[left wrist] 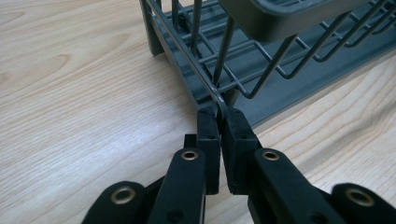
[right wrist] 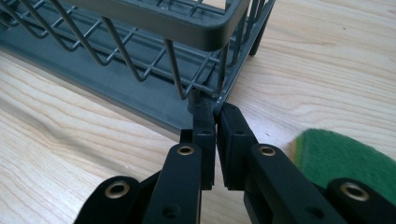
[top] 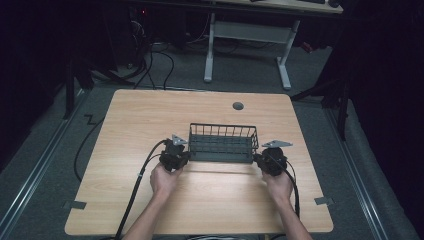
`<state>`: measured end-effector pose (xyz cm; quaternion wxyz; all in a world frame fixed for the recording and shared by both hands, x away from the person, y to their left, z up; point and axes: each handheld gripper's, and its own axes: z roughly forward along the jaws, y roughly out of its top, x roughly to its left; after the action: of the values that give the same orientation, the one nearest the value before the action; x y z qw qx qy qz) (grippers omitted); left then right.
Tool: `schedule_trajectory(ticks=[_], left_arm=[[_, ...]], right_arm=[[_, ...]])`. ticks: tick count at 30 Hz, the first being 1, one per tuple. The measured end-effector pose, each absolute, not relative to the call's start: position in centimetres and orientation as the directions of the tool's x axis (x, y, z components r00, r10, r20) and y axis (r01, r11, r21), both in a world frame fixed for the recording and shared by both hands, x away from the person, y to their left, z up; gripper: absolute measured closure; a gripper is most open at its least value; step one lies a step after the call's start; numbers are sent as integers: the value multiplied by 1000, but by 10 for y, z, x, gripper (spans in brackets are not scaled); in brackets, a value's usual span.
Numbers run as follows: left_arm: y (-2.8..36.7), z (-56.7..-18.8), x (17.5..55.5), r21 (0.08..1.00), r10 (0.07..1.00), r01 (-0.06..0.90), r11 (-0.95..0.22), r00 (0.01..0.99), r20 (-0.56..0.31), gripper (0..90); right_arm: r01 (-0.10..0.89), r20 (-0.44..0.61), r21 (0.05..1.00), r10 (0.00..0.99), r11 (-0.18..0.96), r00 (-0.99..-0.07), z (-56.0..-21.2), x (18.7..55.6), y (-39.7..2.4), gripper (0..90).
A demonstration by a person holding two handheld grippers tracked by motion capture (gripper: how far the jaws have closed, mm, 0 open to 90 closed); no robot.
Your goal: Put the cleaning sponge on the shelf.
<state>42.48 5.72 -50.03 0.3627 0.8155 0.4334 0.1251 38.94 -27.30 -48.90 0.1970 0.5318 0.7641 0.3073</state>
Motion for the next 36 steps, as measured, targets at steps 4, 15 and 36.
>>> schedule_trajectory(ticks=[4,15,36], left_arm=[[53,-500,425,700,795,617,-359,595,-117,862],[76,-503,418,714,813,623,-319,567,-132,507],[164,-529,384,704,905,644,-298,426,-7,376]], right_arm=[[697,24,675,937,243,-350,-488,388,-278,866],[686,29,695,945,214,-325,-489,377,-285,542],[717,43,694,991,65,-131,-494,334,-337,247]])
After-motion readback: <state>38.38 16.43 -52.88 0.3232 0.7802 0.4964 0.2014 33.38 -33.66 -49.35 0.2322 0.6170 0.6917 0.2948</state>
